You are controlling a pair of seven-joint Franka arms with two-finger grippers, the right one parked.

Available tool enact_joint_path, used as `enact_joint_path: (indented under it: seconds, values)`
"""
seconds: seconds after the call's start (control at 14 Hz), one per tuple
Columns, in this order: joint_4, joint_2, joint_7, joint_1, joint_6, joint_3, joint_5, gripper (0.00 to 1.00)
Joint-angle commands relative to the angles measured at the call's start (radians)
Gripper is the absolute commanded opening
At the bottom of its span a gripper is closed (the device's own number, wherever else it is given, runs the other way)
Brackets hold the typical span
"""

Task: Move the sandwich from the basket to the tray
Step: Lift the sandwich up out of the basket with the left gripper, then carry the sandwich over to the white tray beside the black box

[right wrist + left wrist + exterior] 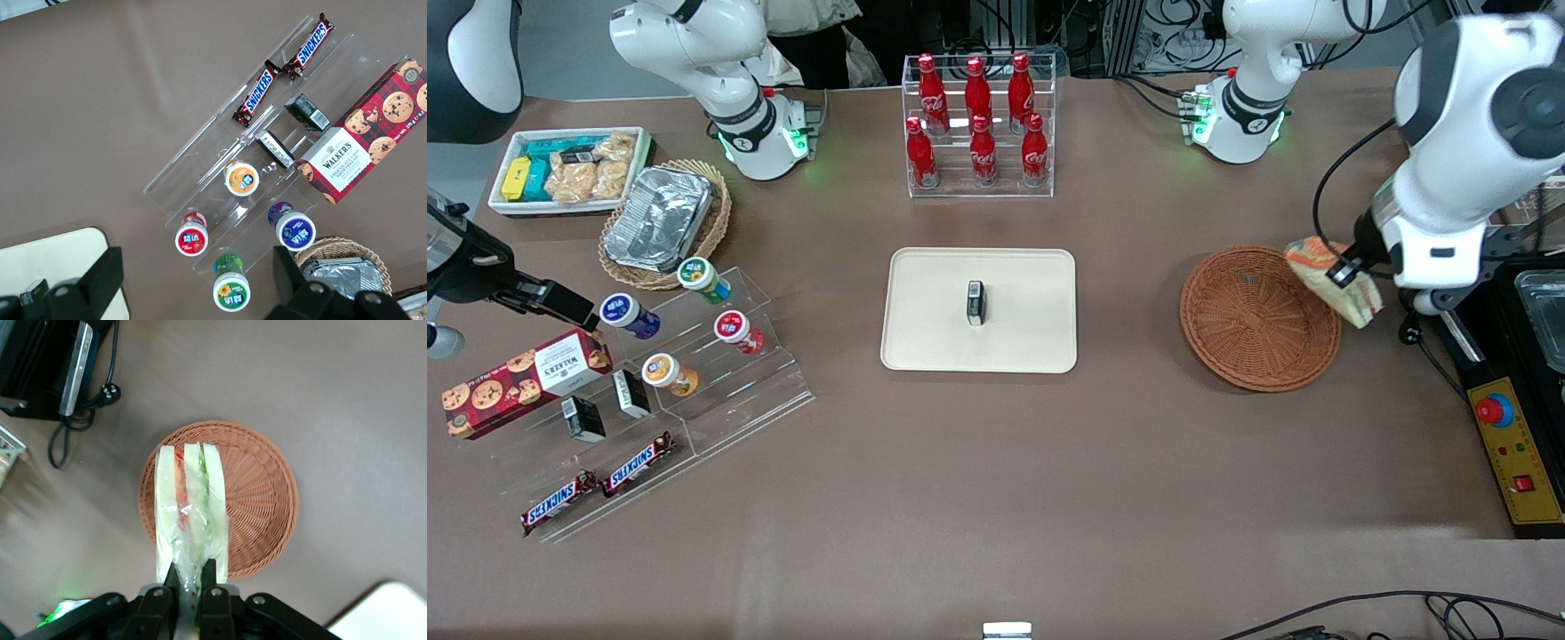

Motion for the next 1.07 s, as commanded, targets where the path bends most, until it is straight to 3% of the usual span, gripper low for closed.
enact_joint_path:
  seconds: [0.0,0.79,1.0]
  values:
    - [0.086,0.021,0.122,-0.006,-0.097,-0.007,-0.020,0.00]
    - [0.076,0.046,0.176,-0.015,-0.060,-0.294,-0.036,0.00]
    - [0.076,0.086,0.147,-0.076,-0.038,-0.303,-0.049,0.00]
